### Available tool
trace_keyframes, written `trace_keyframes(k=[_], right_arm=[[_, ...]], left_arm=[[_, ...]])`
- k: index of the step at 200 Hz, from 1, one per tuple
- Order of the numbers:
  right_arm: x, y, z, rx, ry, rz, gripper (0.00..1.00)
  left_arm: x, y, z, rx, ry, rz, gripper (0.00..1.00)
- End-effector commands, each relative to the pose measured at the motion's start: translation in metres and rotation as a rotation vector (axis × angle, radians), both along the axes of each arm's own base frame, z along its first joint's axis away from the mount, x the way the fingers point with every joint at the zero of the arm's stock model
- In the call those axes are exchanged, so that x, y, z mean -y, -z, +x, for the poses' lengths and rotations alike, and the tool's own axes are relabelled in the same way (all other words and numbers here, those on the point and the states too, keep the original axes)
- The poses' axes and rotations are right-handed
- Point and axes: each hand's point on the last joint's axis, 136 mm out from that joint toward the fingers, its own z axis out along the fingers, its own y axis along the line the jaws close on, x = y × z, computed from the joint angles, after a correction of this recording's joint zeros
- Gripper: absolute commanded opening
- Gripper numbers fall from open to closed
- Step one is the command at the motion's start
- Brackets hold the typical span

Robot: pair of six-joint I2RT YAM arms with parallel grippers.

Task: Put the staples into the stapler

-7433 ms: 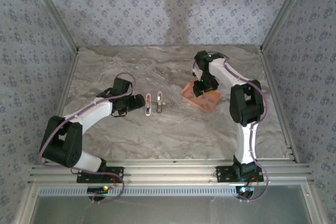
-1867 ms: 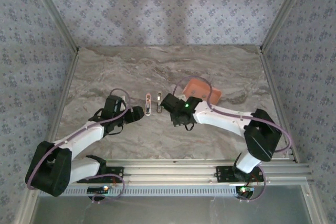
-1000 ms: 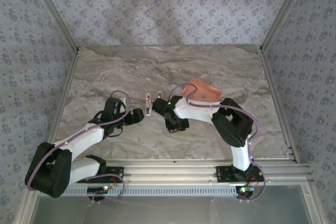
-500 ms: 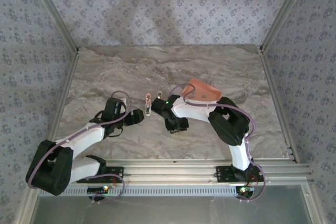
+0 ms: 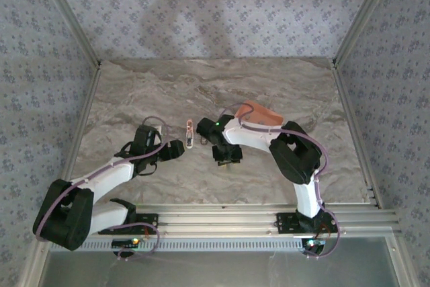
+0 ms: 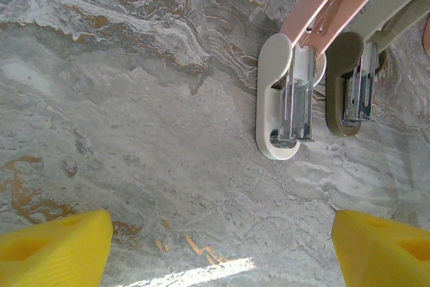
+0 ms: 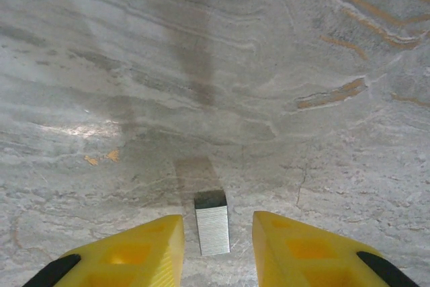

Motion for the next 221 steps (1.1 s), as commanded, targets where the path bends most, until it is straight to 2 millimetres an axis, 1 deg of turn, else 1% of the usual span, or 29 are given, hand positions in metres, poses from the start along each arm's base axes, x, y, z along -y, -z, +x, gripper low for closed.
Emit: trace_keyframes(k=[1,43,73,139,167,183,199,221], right_arm=[[-0.003,0.0,-0.004,-0.03,-0.005,0.023,0.32],[0.002,0.007,-0.005,-0.047,0.003,0.006,0.3],[0.004,0.011,-0.006,-0.056,0.008,-0.003,0.25],[0.007,0.012,-0.003,-0.053,0.015,-0.007,0.26],[0.012,0.016,-0.004,-0.067,0.021,-0.028,0.26],[0.011,0.02,-0.005,-0.079,0.027,-0.018,0.25],[0.01,0.024,-0.006,-0.089,0.033,-0.004,0.23],[0.011,0.032,-0.006,-0.11,0.049,0.011,0.18]], left_arm=[[-0.001,-0.002,0.003,0.009,0.003,0.015,0.85],[-0.001,0.0,0.002,0.004,-0.001,0.01,0.85],[-0.001,0.001,0.003,0.005,-0.006,0.004,0.85],[-0.001,0.001,0.001,0.005,-0.003,0.0,0.85],[0.001,-0.001,0.001,0.012,0.005,-0.009,0.85],[0.001,-0.002,0.002,0.014,0.006,-0.008,0.85],[0.002,-0.002,0.003,0.015,0.008,-0.006,0.85],[0.003,-0.002,0.003,0.016,0.011,-0.011,0.85]])
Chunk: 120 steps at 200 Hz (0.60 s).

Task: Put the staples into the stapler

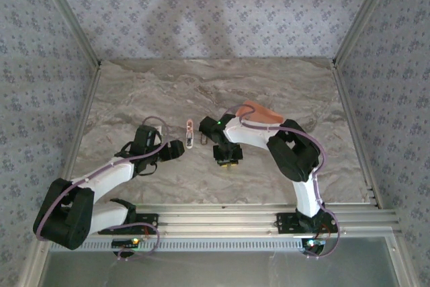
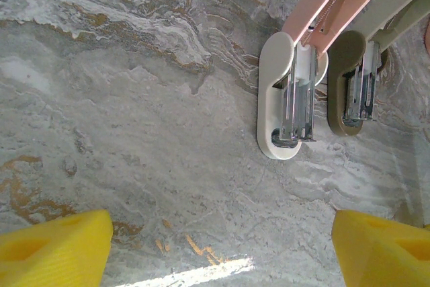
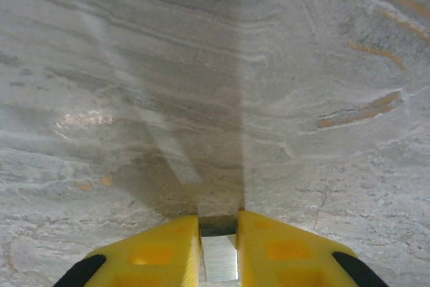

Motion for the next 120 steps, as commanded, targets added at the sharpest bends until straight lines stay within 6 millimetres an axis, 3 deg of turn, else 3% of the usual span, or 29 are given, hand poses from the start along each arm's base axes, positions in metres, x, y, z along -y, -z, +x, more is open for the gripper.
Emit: trace_keyframes(k=[1,33,62,82,120], right_arm=[[0.01,0.019,-0.008,-0.058,0.015,-0.019,0.18],[0.012,0.03,-0.011,-0.091,-0.005,-0.029,0.16],[0.013,0.025,-0.001,-0.009,-0.002,-0.029,0.15],[0.004,0.007,0.014,0.136,0.001,0.0,0.15],[-0.02,-0.049,0.043,0.442,0.005,0.068,0.16]], left_arm=[[0.002,-0.004,0.003,0.019,0.011,-0.011,0.85],[0.003,-0.004,0.004,0.024,0.007,-0.019,0.85],[0.003,-0.003,0.004,0.024,0.006,-0.019,0.85],[0.003,-0.003,0.004,0.023,0.002,-0.02,0.85],[0.001,0.0,0.002,0.026,-0.039,-0.057,0.85]])
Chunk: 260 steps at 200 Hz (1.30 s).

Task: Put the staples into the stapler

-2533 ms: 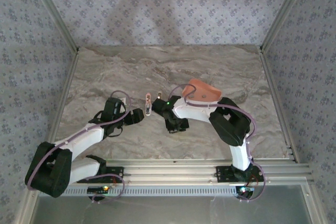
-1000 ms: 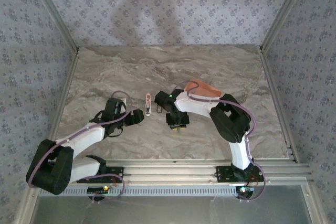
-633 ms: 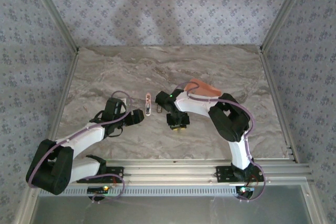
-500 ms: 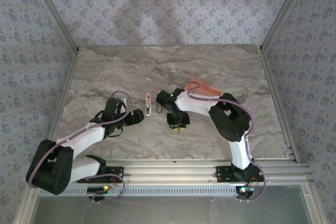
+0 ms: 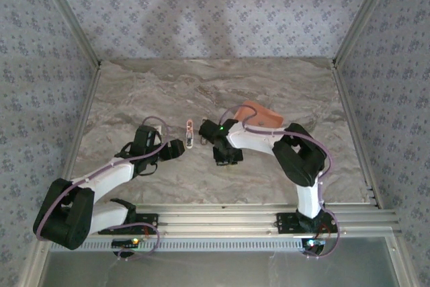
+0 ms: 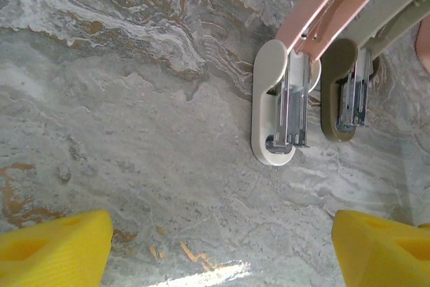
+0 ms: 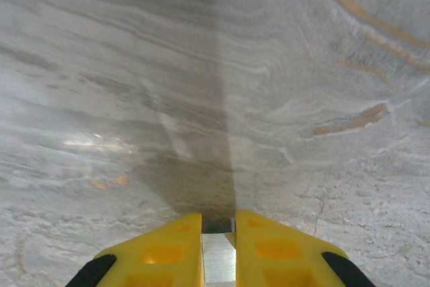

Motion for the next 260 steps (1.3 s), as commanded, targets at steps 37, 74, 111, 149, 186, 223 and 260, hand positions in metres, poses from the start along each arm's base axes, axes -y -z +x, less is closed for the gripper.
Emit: trace_keyframes(k=[37,74,111,149,186,223,260], right_arm=[[-0.035,-0.076,0.067,0.455,0.033,0.155,0.16],[-0.057,-0.096,0.094,0.591,0.058,0.223,0.16],[-0.077,-0.088,0.101,0.593,0.065,0.267,0.16],[-0.09,-0.072,0.097,0.551,0.062,0.285,0.16],[-0.095,-0.063,0.097,0.524,0.062,0.282,0.16],[-0.099,-0.055,0.1,0.508,0.063,0.286,0.16],[-0.094,-0.048,0.101,0.492,0.073,0.259,0.16]], left_arm=[[-0.006,-0.004,0.002,0.026,-0.03,0.007,0.85],[-0.013,-0.006,0.005,0.038,-0.055,0.045,0.86],[-0.017,-0.001,0.005,0.032,-0.062,0.067,0.86],[-0.017,0.001,0.004,0.033,-0.057,0.076,0.86],[-0.017,0.0,0.004,0.036,-0.055,0.078,0.86],[-0.018,-0.001,0.005,0.041,-0.053,0.083,0.86],[-0.018,-0.002,0.006,0.046,-0.049,0.09,0.86]])
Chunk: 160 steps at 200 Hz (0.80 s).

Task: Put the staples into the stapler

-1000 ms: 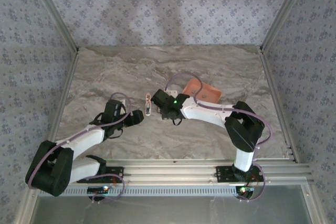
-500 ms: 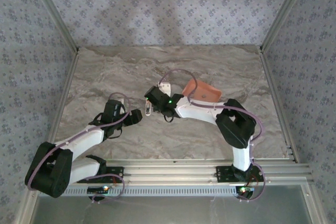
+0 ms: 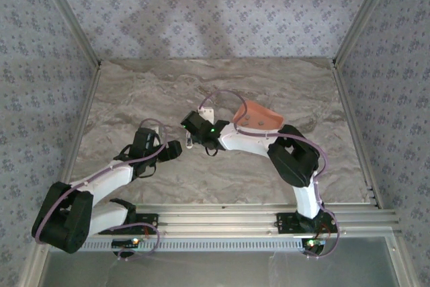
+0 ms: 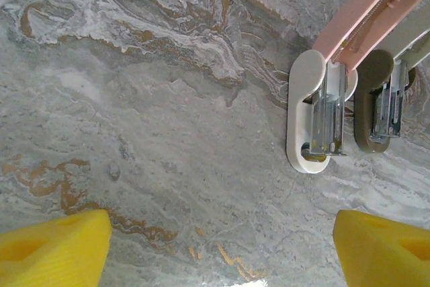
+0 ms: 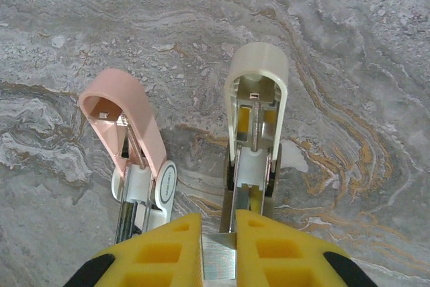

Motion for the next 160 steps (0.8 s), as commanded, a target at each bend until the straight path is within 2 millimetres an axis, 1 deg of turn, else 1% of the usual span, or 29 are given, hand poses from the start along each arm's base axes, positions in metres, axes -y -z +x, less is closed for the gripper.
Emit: trace_keyframes(k=[1,69,160], right_arm=[[0.002,0.007,0.004,-0.02,0.029,-0.011,0.16],[0.013,0.012,0.012,-0.029,0.055,-0.017,0.16],[0.009,0.02,0.012,-0.05,0.053,-0.01,0.16]], left_arm=[[-0.003,-0.007,0.006,0.022,-0.001,0.022,0.86],[-0.003,-0.007,0.007,0.026,0.001,0.026,0.86],[-0.003,-0.007,0.006,0.027,0.01,0.03,0.86]])
